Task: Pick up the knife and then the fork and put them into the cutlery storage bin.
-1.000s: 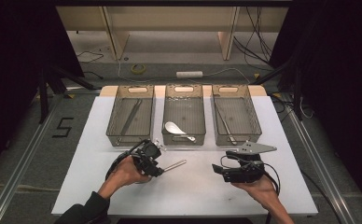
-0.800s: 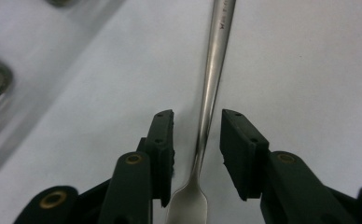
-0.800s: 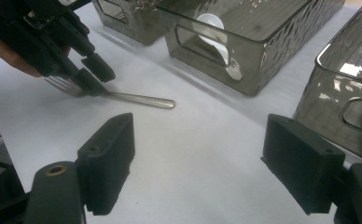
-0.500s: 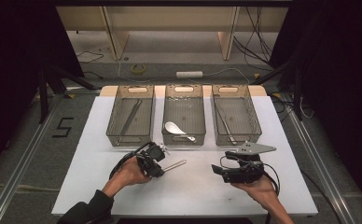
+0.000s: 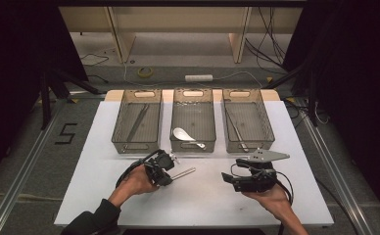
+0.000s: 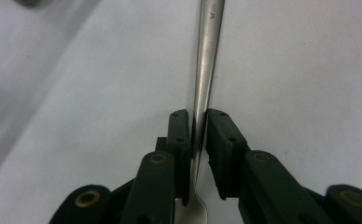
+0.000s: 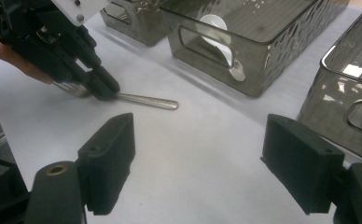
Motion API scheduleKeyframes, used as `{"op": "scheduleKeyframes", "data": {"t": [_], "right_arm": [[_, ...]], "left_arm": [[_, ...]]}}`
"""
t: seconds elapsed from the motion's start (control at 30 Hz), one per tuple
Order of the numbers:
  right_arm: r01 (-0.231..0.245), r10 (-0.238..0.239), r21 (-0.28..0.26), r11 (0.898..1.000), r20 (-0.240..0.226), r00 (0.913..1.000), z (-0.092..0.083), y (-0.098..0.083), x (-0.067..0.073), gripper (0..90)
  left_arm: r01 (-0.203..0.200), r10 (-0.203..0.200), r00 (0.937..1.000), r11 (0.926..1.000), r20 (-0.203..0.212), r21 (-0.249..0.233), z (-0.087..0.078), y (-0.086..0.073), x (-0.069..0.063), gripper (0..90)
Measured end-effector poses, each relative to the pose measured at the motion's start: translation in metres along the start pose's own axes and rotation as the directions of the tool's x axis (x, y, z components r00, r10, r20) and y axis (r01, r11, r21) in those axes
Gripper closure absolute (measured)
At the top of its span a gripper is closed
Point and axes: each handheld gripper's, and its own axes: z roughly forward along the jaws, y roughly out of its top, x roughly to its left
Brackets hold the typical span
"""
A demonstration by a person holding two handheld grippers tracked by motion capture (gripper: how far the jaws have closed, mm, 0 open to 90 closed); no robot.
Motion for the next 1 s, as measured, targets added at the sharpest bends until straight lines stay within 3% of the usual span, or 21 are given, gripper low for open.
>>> {"op": "scheduleKeyframes", "data": {"t": [0.4, 0.6, 1.0], "right_arm": [[0.001, -0.001, 0.000, 1.000, -0.006, 1.0000, 0.000, 0.000, 0.000, 26.6], [0.000, 0.000, -0.002, 1.000, -0.008, 1.0000, 0.001, 0.000, 0.000, 26.6], [0.012, -0.012, -0.002, 1.000, -0.017, 0.9998, 0.004, 0.002, 0.004, 26.8]], "left_arm": [[0.007, -0.006, 0.9997, 0.9985, 0.025, -0.055, -0.002, -0.003, 0.005, 83.4], [0.013, -0.008, 0.9987, 0.9960, 0.050, -0.089, -0.011, -0.003, 0.006, 83.6], [-0.006, 0.014, 0.9982, 0.9888, 0.058, -0.149, -0.029, 0.000, -0.002, 83.7]]}}
